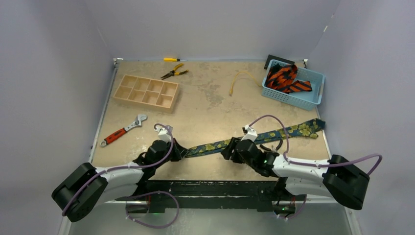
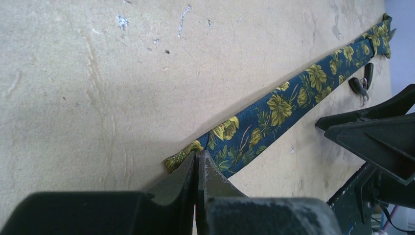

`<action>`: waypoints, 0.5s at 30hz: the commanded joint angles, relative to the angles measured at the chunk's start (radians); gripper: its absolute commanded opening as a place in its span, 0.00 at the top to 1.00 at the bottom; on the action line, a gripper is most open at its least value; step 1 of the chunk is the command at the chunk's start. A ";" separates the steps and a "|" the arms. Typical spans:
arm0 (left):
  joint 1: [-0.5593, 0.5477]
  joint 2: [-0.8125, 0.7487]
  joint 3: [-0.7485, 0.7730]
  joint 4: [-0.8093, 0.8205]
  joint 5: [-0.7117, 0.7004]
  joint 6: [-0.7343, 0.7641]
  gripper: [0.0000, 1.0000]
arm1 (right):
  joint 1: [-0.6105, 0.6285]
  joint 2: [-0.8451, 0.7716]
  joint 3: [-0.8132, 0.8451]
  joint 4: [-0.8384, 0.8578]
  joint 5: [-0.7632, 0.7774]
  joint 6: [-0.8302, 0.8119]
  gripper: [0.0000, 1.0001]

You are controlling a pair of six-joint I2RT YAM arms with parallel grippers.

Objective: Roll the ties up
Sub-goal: Flatten out the tie at the center of the board.

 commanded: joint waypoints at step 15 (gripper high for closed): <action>-0.005 -0.192 -0.085 -0.140 -0.258 -0.065 1.00 | -0.203 0.294 0.079 0.373 0.058 -0.164 0.38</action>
